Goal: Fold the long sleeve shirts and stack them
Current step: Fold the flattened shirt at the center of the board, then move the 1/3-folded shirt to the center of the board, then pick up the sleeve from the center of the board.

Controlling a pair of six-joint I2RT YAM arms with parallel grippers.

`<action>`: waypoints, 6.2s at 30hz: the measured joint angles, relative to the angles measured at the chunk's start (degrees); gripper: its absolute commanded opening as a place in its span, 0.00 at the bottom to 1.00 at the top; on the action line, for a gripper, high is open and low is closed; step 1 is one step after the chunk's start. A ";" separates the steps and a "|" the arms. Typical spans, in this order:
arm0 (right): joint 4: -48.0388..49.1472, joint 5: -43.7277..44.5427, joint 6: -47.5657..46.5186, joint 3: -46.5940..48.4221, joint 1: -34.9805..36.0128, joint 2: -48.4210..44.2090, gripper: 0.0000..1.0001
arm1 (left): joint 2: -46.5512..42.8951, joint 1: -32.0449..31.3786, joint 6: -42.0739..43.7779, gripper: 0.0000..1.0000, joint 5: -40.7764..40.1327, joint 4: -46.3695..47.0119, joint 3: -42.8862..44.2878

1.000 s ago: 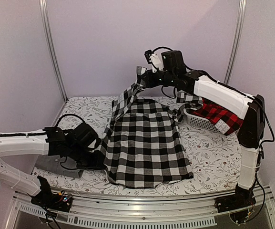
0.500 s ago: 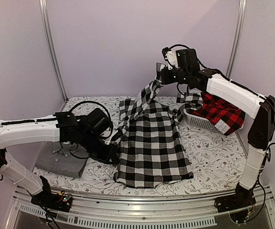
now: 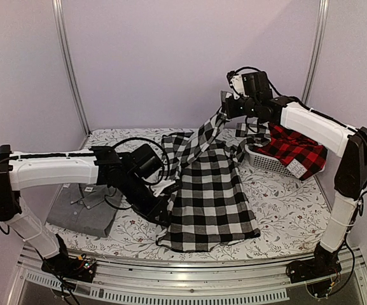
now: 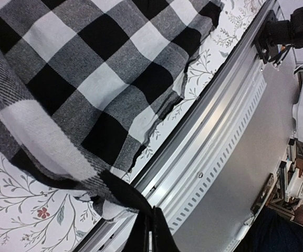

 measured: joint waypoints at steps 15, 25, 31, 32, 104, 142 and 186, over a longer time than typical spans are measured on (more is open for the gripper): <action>-0.17 1.22 0.81 -3.08 -1.88 -2.56 0.00 | 7.82 -0.02 5.27 0.00 5.68 1.75 2.64; -0.20 0.92 0.87 -3.06 -2.25 -2.56 0.00 | 11.43 -0.02 6.14 0.00 8.94 3.37 4.24; -0.15 0.31 1.73 -3.30 -2.25 -2.56 0.00 | 15.06 -0.02 5.57 0.16 11.47 7.23 3.82; -0.11 0.13 1.95 -3.61 -2.25 -2.56 0.00 | 15.69 -0.04 5.73 0.20 11.72 7.74 3.80; -2.91 -43.01 2.89 -17.70 14.80 3.80 0.06 | 69.61 37.62 -18.05 0.34 10.78 28.63 69.61; -4.09 -12.70 17.35 -25.29 10.21 0.07 0.40 | 31.32 29.03 -20.81 0.31 8.85 43.56 16.90; 1.75 -4.96 21.70 -34.71 -6.40 -15.76 0.65 | 26.45 33.31 -9.14 0.36 -4.09 28.57 12.20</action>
